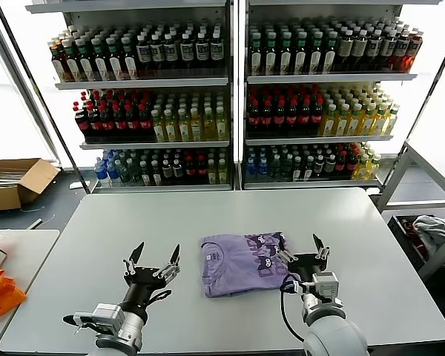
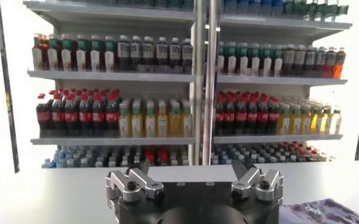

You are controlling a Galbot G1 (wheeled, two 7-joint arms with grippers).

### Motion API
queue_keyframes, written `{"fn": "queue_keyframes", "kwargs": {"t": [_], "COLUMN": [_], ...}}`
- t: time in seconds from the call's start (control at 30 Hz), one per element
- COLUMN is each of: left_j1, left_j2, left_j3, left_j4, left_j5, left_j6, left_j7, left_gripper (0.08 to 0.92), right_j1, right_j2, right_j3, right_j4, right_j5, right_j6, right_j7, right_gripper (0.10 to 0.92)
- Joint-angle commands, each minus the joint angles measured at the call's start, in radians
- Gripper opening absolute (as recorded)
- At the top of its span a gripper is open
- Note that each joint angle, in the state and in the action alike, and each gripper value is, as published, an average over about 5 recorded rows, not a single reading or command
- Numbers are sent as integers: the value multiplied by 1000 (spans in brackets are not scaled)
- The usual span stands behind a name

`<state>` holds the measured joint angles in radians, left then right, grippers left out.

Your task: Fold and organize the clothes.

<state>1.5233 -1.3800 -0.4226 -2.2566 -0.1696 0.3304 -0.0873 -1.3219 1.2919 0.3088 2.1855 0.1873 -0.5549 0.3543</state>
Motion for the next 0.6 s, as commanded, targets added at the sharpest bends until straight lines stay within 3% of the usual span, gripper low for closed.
{"fn": "queue_keyframes", "kwargs": {"t": [0.03,0.6], "left_j1": [-17,-8], "left_j2": [24,53], "left_j3": [19,-1], "left_j4": [29,26], "left_j5": [58,-5], "left_j6": [-31,-48], "left_j7": [4,13], "left_gripper": [823,823], "right_j1": [-179,-177], "right_j2": [0,48], "right_j3": [162,131], "right_j4": [140,138], "right_j5": [-48,-92], "right_j6": [3,-8], "right_j7": [-25,-14], "right_gripper": [823,823]}}
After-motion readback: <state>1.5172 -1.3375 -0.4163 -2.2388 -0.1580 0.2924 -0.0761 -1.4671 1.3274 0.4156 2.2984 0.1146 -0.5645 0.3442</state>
